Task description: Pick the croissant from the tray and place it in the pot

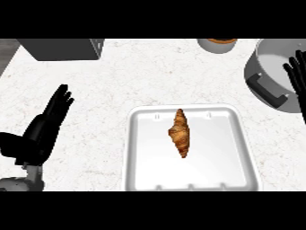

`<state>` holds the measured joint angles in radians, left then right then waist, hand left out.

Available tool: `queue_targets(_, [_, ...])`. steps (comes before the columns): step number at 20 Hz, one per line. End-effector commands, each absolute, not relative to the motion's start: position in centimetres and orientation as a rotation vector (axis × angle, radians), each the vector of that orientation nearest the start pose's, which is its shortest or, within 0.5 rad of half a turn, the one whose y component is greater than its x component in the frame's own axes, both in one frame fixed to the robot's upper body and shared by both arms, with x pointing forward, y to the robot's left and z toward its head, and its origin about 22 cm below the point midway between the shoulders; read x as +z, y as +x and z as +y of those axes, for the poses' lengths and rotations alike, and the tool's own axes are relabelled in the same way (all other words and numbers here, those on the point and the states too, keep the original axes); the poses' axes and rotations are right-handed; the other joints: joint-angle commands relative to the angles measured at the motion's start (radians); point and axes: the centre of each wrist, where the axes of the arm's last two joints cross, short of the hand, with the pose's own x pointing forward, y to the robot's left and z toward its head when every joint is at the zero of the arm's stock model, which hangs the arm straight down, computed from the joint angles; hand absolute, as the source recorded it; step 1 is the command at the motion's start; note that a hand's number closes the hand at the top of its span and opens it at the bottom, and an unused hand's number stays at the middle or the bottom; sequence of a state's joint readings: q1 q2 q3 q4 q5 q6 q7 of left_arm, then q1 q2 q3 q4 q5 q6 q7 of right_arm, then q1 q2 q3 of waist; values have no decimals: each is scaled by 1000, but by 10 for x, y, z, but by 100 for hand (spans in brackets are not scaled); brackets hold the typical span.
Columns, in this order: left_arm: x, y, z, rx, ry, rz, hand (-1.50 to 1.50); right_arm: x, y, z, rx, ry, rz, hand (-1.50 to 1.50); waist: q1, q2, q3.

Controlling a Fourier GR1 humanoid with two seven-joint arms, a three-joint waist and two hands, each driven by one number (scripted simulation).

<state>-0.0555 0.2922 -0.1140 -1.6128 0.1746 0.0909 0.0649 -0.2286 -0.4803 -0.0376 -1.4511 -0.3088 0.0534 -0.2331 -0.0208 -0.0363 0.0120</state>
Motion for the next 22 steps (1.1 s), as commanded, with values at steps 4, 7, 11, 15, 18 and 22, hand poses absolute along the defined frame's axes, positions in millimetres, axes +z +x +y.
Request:
queue_targets(4, [35,237,314,-143,334,-1496,0,22,252,-317,-33,-450,-1591,150,1,26,-15])
queue_targets(7, [25,232,325,-127,404,-1439,0,40,235,-389,344,-920,-1513,150,-26,47,-56])
queue_targets(11, [19,222,337,-120,466,-1379,0,16,219,-350,258,-1194,-1652,-150,-23,23,-24])
queue_targets(15, [13,220,343,-113,460,-1364,0,-16,183,-272,195,-1189,-1718,-150,-28,25,-22])
queue_targets(18, [17,223,344,-133,461,-1369,0,-28,156,-244,247,-1205,-1627,-150,-17,32,-22])
queue_targets(22, [16,225,333,-145,450,-1378,0,-18,167,-224,339,-1179,-1494,-150,16,40,-25])
